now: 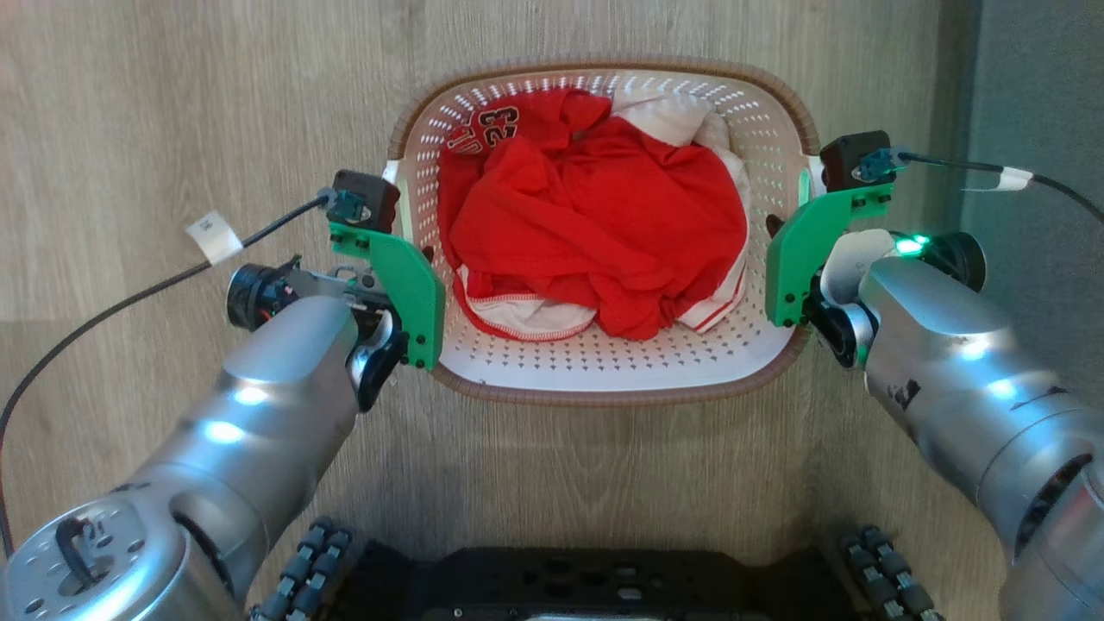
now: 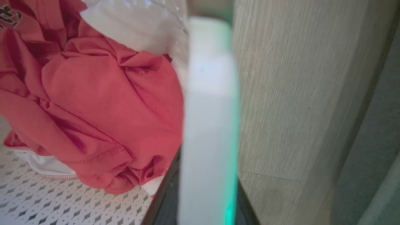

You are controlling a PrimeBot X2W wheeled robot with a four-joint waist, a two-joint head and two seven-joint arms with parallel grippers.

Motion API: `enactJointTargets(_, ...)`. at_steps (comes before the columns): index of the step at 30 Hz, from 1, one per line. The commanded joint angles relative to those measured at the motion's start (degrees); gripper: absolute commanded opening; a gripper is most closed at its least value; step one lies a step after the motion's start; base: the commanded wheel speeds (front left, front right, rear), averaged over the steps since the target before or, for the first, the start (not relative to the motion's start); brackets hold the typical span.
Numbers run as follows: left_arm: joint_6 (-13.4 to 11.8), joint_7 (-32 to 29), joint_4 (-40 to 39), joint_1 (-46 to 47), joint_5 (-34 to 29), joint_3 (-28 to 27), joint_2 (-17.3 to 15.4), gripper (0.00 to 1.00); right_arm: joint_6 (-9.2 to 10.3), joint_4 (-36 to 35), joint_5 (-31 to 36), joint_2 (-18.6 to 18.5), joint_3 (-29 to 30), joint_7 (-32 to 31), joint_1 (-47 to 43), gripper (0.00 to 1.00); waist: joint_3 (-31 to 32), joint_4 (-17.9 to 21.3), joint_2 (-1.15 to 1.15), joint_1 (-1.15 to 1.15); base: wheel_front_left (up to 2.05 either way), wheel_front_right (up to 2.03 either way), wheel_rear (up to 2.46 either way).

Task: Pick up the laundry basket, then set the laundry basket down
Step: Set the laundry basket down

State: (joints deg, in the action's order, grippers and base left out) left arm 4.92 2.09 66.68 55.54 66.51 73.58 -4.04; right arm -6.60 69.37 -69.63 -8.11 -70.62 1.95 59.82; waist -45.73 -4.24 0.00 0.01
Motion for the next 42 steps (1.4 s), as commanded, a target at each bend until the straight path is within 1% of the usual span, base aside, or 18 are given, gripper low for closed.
enactJointTargets(1, 0.71, 1.02, -2.83, 2.31, -1.28, -0.32, 1.15, 0.0, -0.89, -0.78, 1.68, 1.5, -1.61, 0.45, -2.57, 0.0, -1.51, -0.03, 0.0, -0.01, 0.0, 0.0, 0.0)
enactJointTargets(11, 0.43, 1.07, -3.42, 3.44, -1.95, -0.27, 1.15, 0.0, -0.89, 0.37, 1.23, 1.79, -1.54, 2.0, -1.27, 0.0, -4.27, 0.28, 0.0, -0.01, 0.0, 0.0, 0.0)
enactJointTargets(28, 0.17, 2.69, -3.66, 3.95, -2.15, -0.24, 1.16, 0.0, -0.89, 1.37, 0.66, 1.54, -1.77, 1.33, -1.72, 0.0, -5.55, 0.19, 0.0, -0.01, 0.0, 0.0, 0.0)
enactJointTargets(29, -0.17, 3.09, -3.49, 4.08, -2.2, -0.24, 1.16, 0.0, -0.89, 1.43, 0.68, 1.55, -1.79, 1.21, -1.74, 0.38, -5.57, 0.18, 0.0, -0.01, 0.0, 0.0, 0.0)
enactJointTargets(30, -0.88, 3.68, -3.17, 4.22, -2.22, -0.24, 1.16, 0.32, -0.89, 1.53, 0.72, 1.54, -1.76, 1.52, -1.69, 1.0, -5.57, 0.18, 0.0, -0.01, 0.0, 0.0, 0.0)
enactJointTargets(31, -1.83, 4.22, -2.78, 4.34, -2.15, -0.24, 1.16, 0.88, -0.89, 1.7, 0.61, 1.56, -1.64, 1.89, -1.66, 1.0, -5.58, 0.19, 0.0, -0.01, 0.0, 0.0, 0.0)
enactJointTargets(32, -2.7, 4.53, -2.45, 4.4, -2.01, -0.25, 1.16, 1.0, -0.89, 1.86, 0.62, 1.61, -1.62, 2.12, -1.6, 1.0, -5.6, 0.2, 0.0, -0.01, 0.0, 0.0, 0.0)
enactJointTargets(34, -4.09, 4.52, -1.92, 4.4, -1.45, -0.25, 1.16, 1.0, -0.89, 2.15, 0.82, 1.74, -1.66, 2.4, -1.51, 1.0, -5.61, 0.2, 0.0, -0.01, 0.0, 0.0, 0.0)
enactJointTargets(35, -4.35, 4.13, -1.85, 4.28, -1.26, -0.25, 1.16, 1.0, -0.89, 2.3, 0.93, 1.78, -1.68, 2.63, -1.47, 1.0, -5.58, 0.18, 0.0, -0.01, 0.0, 0.0, 0.0)
enactJointTargets(42, -4.25, 3.45, -1.91, 3.95, -0.89, -0.24, 1.16, 1.0, -0.89, 2.94, 1.2, 1.87, -1.77, 3.25, -1.26, 1.0, -5.41, -0.16, 0.0, -0.01, 0.0, 0.0, 0.0)
